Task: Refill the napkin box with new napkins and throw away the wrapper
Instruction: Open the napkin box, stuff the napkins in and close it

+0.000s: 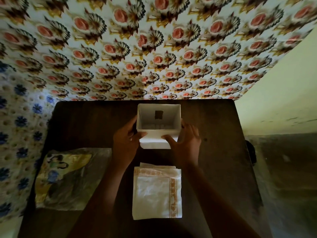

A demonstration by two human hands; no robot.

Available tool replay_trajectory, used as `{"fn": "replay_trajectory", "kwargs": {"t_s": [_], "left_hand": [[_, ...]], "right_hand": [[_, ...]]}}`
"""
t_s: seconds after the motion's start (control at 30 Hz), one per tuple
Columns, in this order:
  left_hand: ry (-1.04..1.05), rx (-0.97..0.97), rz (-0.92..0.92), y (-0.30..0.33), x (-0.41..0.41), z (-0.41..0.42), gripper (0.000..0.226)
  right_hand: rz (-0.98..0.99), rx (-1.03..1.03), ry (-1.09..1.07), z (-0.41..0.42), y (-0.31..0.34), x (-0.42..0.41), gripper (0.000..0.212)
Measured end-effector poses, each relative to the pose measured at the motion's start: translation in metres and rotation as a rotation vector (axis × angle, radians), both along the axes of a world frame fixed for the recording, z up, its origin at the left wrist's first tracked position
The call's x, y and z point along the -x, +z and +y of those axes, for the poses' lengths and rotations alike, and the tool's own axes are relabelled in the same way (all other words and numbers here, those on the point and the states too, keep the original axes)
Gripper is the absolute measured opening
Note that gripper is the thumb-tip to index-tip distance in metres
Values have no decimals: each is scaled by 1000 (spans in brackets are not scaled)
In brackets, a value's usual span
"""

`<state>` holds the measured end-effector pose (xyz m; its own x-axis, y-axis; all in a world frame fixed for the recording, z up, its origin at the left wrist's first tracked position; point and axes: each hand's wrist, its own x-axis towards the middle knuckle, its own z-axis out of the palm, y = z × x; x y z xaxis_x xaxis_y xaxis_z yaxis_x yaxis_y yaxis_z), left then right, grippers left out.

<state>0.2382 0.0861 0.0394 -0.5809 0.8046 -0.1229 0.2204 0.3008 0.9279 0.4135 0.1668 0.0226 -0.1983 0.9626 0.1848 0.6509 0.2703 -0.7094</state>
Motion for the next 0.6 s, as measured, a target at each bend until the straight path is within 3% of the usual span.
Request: {"fn": "replay_trajectory", "kwargs": {"t_s": [0.1, 0.2, 0.37, 0.43, 0.5, 0.6], "left_hand": [[-17, 11, 69, -9, -3, -9, 49], [-7, 22, 110, -14, -3, -12, 48], [63, 7, -105, -12, -6, -26, 64], [121, -44, -96, -6, -12, -36, 66], [208, -53, -64, -13, -16, -50, 60], [326, 80, -62, -34, -24, -77, 42]], "right_hand": [[4, 28, -31, -9, -7, -1, 63], [27, 121, 1, -9, -7, -3, 67], [44, 177, 107, -9, 3, -24, 82], [117, 197, 69, -14, 8, -36, 86], [174, 214, 19, -24, 8, -50, 90], [218, 246, -35, -45, -1, -67, 91]]}}
